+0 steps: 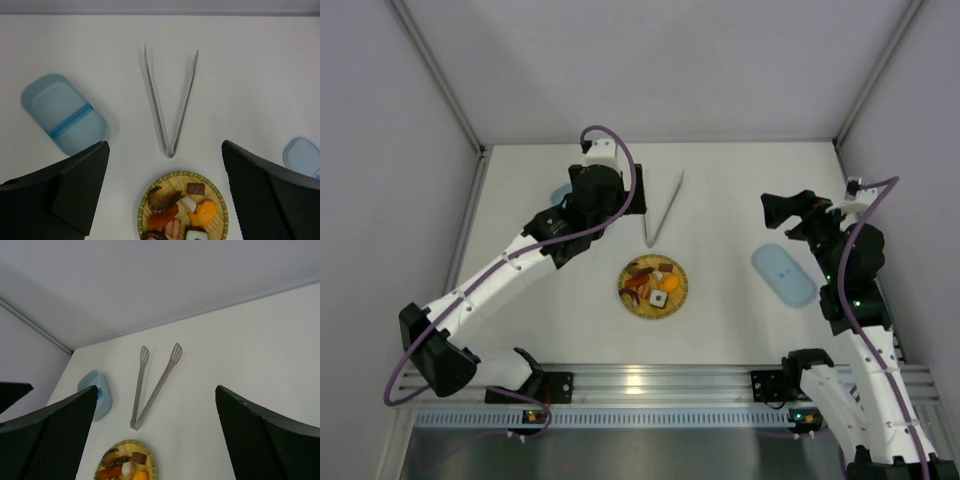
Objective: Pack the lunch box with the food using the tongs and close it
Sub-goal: Pick up the clamp at the center of the board.
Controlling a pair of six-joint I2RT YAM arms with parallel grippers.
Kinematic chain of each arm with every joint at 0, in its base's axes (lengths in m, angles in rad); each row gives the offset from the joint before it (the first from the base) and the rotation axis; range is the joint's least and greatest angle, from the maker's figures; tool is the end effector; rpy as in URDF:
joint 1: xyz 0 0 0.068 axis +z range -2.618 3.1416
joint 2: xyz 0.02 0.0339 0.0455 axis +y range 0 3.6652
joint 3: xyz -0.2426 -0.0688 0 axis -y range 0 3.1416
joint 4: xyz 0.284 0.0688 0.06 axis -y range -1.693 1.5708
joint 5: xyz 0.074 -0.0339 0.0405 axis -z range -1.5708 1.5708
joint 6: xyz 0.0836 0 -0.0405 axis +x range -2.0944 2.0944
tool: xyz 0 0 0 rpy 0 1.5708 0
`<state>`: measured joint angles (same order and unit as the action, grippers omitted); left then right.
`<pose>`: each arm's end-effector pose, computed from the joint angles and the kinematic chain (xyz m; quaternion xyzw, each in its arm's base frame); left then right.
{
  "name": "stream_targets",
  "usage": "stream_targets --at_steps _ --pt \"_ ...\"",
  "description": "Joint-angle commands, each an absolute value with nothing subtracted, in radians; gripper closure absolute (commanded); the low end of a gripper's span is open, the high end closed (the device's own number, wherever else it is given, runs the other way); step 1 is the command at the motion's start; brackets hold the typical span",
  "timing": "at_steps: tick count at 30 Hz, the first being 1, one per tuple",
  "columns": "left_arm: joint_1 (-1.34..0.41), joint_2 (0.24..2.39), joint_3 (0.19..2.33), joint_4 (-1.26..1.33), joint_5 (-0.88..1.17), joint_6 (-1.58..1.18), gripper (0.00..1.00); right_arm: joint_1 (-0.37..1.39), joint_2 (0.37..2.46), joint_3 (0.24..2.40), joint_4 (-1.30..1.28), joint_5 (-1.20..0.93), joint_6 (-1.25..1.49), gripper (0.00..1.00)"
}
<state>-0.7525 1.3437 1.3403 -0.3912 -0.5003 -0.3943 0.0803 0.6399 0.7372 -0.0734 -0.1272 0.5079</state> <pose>0.3089 -0.2343 0.3523 0.0085 0.8177 -0.1186 0.5633 0.2574 0.0314 0.3494 0.1035 0.6910 0.2495 0.6705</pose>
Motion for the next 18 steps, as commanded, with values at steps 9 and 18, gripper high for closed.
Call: stream_targets --at_steps 9,18 --pt "-0.752 1.468 1.402 -0.354 -0.445 -0.436 0.01 0.064 0.670 0.827 -0.167 -0.133 0.483 0.00" --pt "-0.752 1.817 1.522 -0.235 -0.371 -0.430 0.01 0.064 0.684 0.828 -0.166 -0.206 0.506 0.00"
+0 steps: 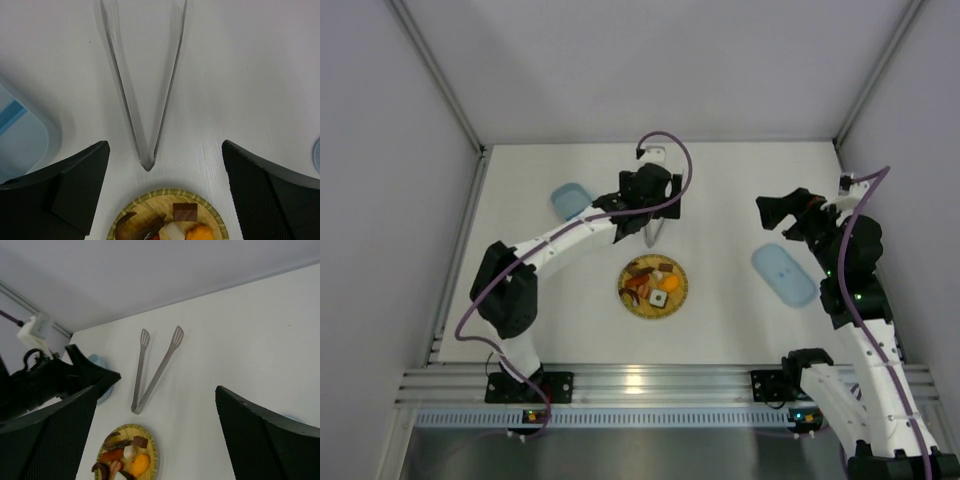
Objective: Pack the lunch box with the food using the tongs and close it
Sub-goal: Pick up the clamp at the center of the board.
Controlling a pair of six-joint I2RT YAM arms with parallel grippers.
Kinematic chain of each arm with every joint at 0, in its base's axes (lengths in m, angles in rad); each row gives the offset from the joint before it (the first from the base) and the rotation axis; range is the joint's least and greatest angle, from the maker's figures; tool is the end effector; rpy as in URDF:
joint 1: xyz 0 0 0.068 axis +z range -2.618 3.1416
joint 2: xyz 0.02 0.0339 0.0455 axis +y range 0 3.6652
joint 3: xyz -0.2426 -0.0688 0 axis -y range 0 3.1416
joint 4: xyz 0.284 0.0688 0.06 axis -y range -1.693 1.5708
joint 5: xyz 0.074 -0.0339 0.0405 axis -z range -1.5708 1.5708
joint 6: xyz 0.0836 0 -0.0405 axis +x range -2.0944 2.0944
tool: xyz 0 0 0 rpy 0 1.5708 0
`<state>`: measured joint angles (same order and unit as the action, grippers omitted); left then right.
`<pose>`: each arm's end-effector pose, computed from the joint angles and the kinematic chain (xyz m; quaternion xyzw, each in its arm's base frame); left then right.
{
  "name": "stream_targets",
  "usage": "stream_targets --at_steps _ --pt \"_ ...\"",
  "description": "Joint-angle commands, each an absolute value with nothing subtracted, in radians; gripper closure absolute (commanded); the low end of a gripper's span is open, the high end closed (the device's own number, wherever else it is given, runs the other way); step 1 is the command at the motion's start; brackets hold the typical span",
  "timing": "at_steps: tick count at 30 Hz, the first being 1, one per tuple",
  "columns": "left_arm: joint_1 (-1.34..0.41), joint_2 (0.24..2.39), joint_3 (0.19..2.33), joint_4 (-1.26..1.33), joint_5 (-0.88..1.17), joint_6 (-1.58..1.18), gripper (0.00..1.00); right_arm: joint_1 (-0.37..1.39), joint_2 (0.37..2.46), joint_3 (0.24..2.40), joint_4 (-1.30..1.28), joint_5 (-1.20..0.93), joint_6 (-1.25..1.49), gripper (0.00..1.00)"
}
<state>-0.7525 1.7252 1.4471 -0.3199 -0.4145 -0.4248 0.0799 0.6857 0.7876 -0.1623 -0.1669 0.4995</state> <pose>0.3670 -0.2975 0.2482 0.0462 0.8692 -0.1027 0.4814 0.2629 0.0350 0.3463 0.0952 0.7216 0.2533 0.6372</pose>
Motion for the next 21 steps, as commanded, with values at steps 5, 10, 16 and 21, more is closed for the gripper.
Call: stream_targets --at_steps 5,10,16,21 --pt "-0.749 1.991 1.624 -0.222 -0.382 -0.410 0.01 0.064 0.672 0.821 -0.181 -0.187 0.488 0.01" --pt "-0.742 2.095 1.677 -0.245 -0.452 -0.436 0.01 0.064 0.670 0.802 -0.193 -0.169 0.468 0.01" --pt "-0.723 2.134 1.666 -0.238 -0.483 -0.439 0.01 0.064 0.686 0.779 -0.178 -0.175 0.466 0.00" --pt "-0.701 2.152 1.655 -0.235 -0.476 -0.445 0.01 0.063 0.698 0.769 -0.158 -0.184 0.472 0.00"
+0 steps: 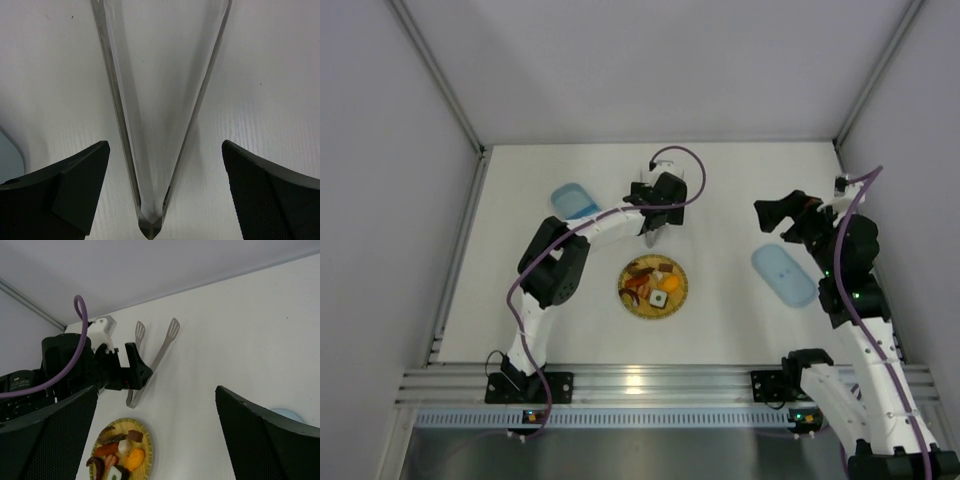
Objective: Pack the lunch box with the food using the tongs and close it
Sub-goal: Pick up the clamp at the center of the board.
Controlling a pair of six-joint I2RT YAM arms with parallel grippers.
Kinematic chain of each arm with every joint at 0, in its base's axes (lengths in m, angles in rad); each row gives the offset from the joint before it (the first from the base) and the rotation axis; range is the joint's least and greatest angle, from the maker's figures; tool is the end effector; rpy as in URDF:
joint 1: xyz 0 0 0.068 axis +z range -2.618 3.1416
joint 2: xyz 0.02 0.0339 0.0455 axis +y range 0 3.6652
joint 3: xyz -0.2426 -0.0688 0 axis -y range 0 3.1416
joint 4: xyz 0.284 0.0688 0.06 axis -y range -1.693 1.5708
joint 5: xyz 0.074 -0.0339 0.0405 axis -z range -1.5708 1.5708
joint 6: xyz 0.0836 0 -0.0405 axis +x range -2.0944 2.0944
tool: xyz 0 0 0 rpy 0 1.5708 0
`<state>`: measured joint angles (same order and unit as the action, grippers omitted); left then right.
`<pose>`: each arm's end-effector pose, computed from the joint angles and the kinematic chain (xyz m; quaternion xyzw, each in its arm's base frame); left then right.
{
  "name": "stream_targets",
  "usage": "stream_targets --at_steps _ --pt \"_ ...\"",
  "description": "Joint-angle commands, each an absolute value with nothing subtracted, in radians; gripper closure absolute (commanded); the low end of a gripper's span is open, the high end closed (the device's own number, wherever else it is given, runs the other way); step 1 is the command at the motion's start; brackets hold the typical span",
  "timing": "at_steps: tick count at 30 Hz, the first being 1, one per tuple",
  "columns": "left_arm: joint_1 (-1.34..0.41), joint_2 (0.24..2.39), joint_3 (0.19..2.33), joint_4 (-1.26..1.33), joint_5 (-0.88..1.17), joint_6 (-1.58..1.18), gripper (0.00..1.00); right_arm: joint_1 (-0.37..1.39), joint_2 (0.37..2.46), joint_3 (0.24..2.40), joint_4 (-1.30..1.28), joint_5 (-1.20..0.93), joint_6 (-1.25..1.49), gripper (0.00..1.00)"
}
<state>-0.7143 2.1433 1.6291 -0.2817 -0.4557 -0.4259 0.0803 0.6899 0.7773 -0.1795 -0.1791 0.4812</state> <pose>0.4264 -0.3210 0.1235 0.0452 0.9049 -0.0226 0.4227 0.2641 0.0362 0.3381 0.0875 0.7332 0.2494 0.6265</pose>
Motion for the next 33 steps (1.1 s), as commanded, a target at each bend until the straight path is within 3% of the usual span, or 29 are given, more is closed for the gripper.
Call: stream_targets --at_steps 1,19,22,30,33 --pt "-0.698 2.155 1.655 -0.235 -0.471 -0.445 0.01 0.064 0.703 0.767 -0.155 -0.184 0.474 0.00" --pt "-0.666 2.249 1.671 -0.213 -0.400 -0.443 0.01 0.064 0.701 0.750 -0.143 -0.183 0.476 0.01" --pt "-0.666 2.250 1.670 -0.219 -0.396 -0.443 0.07 0.064 0.701 0.749 -0.143 -0.179 0.477 0.00" --pt "-0.666 2.247 1.666 -0.236 -0.417 -0.423 0.45 0.064 0.698 0.744 -0.143 -0.184 0.483 0.01" --pt "-0.666 2.230 1.667 -0.238 -0.420 -0.411 0.49 0.064 0.693 0.745 -0.143 -0.186 0.485 0.01"
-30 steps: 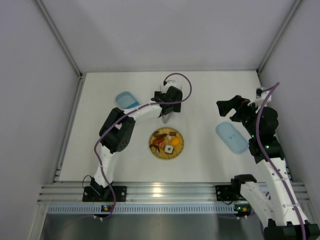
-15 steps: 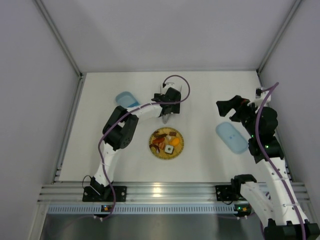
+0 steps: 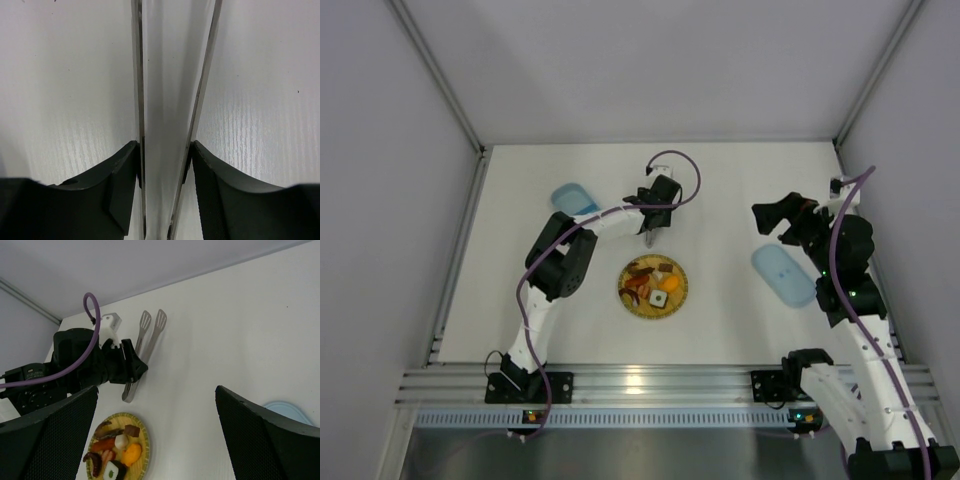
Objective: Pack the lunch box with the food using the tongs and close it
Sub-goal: Pick up the clamp at the center of the board.
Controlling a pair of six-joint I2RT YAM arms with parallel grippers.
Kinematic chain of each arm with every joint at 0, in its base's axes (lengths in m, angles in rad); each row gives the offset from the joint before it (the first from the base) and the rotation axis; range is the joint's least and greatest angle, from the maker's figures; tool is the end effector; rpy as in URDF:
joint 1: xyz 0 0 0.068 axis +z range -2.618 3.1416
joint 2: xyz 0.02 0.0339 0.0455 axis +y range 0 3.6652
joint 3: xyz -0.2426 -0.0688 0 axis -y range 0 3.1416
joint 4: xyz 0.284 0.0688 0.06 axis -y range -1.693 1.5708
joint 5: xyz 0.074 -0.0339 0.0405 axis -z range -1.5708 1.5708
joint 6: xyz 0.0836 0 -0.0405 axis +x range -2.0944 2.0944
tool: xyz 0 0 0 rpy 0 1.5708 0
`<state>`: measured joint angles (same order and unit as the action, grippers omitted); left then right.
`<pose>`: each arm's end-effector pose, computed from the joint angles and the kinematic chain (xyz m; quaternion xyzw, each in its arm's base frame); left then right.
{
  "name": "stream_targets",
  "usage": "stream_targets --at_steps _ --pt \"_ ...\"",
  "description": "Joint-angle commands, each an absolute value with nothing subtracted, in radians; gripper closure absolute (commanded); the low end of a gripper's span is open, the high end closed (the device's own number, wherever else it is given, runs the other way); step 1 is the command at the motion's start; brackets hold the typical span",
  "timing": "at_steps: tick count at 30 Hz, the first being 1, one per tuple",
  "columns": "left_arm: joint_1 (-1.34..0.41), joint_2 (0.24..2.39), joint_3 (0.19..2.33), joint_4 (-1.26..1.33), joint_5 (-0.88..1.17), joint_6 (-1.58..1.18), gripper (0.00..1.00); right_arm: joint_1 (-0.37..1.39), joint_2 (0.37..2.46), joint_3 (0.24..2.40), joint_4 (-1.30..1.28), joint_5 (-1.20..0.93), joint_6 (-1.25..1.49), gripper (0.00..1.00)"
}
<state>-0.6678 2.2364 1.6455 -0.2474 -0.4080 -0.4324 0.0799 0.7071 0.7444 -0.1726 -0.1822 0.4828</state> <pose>0.4445 -0.3083 0.0838 0.0353 0.9165 -0.0221 0.3978 0.2698 0.0368 0.3206 0.0915 0.7470 0.2477 0.6102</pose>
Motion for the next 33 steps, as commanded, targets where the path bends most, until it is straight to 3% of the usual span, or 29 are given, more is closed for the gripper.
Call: stream_targets --at_steps 1,7,23,31,33 --pt "-0.666 2.221 1.666 -0.238 -0.420 -0.408 0.50 0.064 0.692 0.746 -0.146 -0.184 0.485 0.01" --pt "-0.666 2.125 1.663 -0.233 -0.437 -0.374 0.58 0.063 0.692 0.747 -0.146 -0.181 0.485 0.00" --pt "-0.669 1.911 1.615 -0.307 -0.454 -0.362 0.57 0.064 0.696 0.747 -0.138 -0.201 0.499 0.01" --pt "-0.706 1.705 1.476 -0.386 -0.414 -0.382 0.57 0.064 0.676 0.741 -0.164 -0.193 0.485 0.01" --pt "-0.738 1.651 1.422 -0.393 -0.416 -0.385 0.53 0.064 0.673 0.741 -0.182 -0.187 0.477 0.01"
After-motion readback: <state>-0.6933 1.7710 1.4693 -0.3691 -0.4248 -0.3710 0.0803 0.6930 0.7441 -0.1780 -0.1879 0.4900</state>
